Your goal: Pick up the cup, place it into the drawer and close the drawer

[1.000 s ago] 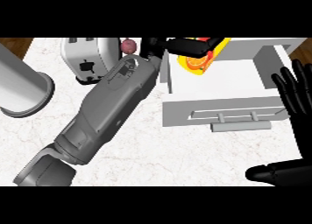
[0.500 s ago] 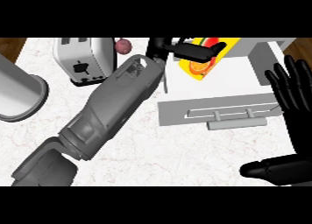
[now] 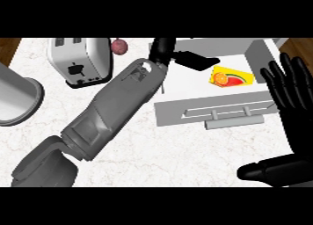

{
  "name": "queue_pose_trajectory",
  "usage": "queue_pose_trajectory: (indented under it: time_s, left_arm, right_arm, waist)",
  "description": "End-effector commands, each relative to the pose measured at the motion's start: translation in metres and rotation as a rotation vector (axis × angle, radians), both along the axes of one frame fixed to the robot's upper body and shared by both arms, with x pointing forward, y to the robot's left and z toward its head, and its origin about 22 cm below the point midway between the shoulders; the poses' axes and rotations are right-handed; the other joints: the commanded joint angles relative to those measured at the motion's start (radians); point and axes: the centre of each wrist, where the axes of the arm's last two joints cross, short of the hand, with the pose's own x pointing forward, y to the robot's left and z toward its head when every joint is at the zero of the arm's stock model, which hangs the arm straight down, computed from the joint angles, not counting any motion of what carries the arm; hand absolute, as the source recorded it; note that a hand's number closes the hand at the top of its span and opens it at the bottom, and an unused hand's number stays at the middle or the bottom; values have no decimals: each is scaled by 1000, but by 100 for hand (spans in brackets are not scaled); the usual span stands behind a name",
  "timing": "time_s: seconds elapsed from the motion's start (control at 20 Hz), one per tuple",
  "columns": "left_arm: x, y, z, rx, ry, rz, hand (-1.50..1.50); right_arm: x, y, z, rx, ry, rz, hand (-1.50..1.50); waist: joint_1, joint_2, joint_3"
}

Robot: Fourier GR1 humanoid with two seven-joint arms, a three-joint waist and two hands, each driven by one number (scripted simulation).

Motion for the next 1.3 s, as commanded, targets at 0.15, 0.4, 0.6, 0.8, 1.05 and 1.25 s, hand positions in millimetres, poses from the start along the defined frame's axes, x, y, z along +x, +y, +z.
queue_pose_trajectory:
  time_s: [0.15,0.4,0.6,0.8,1.05,1.25]
  left_arm:
    - [-7,-7,2,-116,-11,-72,-150]
    - [-11,-10,9,-257,-66,-111,-150]
    - [-6,-8,23,-360,-35,-161,-150]
    - [-12,0,11,-399,0,-106,-150]
    - [-6,40,18,-435,-26,-67,-150]
    - [-21,75,2,-482,-10,-12,-150]
  right_arm:
    - [3,3,0,35,1,20,-150]
    - [5,-7,-8,75,43,37,-150]
    - [0,-20,-3,62,33,40,-150]
    - [-17,-21,7,-1,26,85,150]
    - [-21,-33,17,-243,17,82,150]
    - [-38,-26,10,-294,23,85,150]
  waist:
    - [14,-3,-1]
    - [45,-10,-1]
    - [78,-17,-1]
    - [109,-29,-2]
    - [128,-35,-3]
    - [138,-40,-3]
